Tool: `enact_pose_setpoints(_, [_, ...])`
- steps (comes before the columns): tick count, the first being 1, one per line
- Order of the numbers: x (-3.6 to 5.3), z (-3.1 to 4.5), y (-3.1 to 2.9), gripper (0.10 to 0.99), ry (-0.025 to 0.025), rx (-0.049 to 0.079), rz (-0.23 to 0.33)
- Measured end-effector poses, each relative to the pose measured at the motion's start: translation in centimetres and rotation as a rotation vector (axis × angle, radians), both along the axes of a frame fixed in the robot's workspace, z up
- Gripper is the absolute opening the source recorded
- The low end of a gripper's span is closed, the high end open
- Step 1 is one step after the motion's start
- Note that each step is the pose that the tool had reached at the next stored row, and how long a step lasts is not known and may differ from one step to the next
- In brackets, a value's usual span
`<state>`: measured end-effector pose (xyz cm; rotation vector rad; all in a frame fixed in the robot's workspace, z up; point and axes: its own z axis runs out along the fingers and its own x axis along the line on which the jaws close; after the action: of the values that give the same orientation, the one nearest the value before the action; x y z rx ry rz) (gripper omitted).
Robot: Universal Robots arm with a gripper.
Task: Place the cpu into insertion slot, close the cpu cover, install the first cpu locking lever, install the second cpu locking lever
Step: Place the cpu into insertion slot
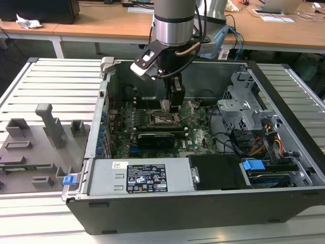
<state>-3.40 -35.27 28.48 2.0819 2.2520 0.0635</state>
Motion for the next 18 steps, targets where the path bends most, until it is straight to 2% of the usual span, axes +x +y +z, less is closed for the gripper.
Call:
enact_pose_setpoints(3, [-0.11, -0.67, 0.85, 0.537, -0.0001, 0.0, -0.002])
enact_pose_setpoints(6, [-0.11, -0.99, 1.14, 0.537, -0.0003, 0.001, -0.005])
enact_pose_setpoints(10, [-0.22, -1.84, 1.6, 0.537, -0.0004, 0.001, -0.006])
enact_pose_setpoints(15, [-0.27, -2.29, 2.32, 0.537, -0.0002, 0.0, -0.007])
enact_pose_setpoints(18, [-0.31, -2.46, 2.56, 0.537, -0.0003, 0.0, -0.009])
